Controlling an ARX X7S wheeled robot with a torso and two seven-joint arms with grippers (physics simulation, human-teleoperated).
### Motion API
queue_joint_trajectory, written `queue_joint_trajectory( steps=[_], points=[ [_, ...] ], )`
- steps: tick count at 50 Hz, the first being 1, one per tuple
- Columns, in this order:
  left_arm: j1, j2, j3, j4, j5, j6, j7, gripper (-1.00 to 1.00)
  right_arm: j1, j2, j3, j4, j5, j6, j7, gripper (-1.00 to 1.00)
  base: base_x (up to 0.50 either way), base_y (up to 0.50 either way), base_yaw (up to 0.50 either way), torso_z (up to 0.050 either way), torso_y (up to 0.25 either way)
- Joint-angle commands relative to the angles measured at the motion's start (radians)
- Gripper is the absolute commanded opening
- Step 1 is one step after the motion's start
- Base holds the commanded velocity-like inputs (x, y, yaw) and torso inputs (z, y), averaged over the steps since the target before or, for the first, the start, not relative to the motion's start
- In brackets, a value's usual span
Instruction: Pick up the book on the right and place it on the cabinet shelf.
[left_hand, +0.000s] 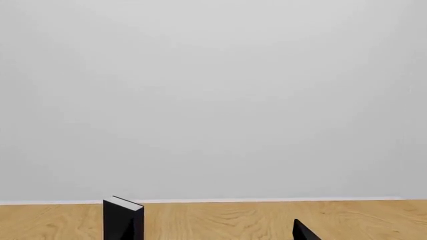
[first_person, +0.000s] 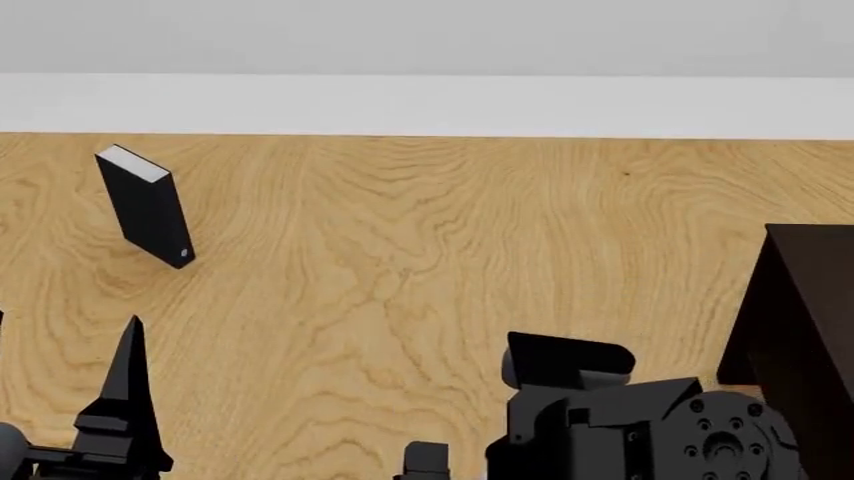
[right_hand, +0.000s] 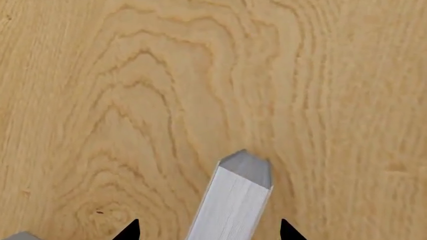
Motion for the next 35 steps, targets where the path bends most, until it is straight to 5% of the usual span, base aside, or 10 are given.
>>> queue_joint_trajectory(
  steps=[1,25,26,35],
  points=[
    [0.000,-0.004,0.003,-0.002,-0.003,0.003,-0.005,1.00,-0.009,-0.010,-0.019,0.026,-0.062,-0.015,-0.078,1.00,0.00,0.00,0.00,0.000,0.000],
    [-0.004,-0.012,0.008,-0.012,-0.009,0.010,-0.015,1.00,-0.022,-0.026,-0.055,0.071,-0.109,-0.027,-0.139,1.00,0.00,0.00,0.00,0.000,0.000],
    [-0.005,-0.012,0.008,-0.013,-0.009,0.011,-0.015,1.00,-0.020,-0.025,-0.056,0.073,-0.109,-0.026,-0.134,-1.00,0.00,0.00,0.00,0.000,0.000],
    [-0.004,-0.015,0.010,-0.013,-0.012,0.013,-0.020,1.00,-0.010,-0.016,-0.052,0.042,-0.062,-0.007,-0.053,-1.00,0.00,0.00,0.00,0.000,0.000]
  ],
)
